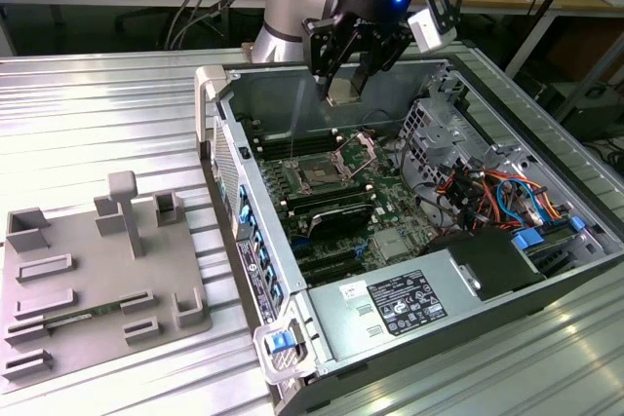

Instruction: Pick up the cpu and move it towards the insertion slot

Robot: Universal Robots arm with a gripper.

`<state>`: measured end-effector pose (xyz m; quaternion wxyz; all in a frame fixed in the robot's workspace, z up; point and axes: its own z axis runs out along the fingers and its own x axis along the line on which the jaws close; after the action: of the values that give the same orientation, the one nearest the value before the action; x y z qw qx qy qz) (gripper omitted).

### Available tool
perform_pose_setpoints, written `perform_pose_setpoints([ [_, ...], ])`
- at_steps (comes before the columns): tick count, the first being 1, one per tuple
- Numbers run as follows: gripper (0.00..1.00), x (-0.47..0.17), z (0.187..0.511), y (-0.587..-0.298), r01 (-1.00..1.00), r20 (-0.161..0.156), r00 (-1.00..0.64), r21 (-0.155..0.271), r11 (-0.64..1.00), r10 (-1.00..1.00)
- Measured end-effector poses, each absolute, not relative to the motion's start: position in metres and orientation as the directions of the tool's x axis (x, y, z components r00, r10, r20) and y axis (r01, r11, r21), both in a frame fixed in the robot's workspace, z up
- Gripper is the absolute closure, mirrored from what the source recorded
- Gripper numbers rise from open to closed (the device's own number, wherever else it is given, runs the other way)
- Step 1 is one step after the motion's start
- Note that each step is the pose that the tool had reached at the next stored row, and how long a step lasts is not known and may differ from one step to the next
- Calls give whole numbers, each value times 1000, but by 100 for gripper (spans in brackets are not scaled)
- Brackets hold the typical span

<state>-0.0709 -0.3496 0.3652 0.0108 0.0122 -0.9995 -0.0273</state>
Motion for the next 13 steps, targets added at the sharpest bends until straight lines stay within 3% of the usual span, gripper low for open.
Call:
perform_pose_setpoints([
  [13,45,-68,359,-337,-2,20,-1000,60,998,-3],
])
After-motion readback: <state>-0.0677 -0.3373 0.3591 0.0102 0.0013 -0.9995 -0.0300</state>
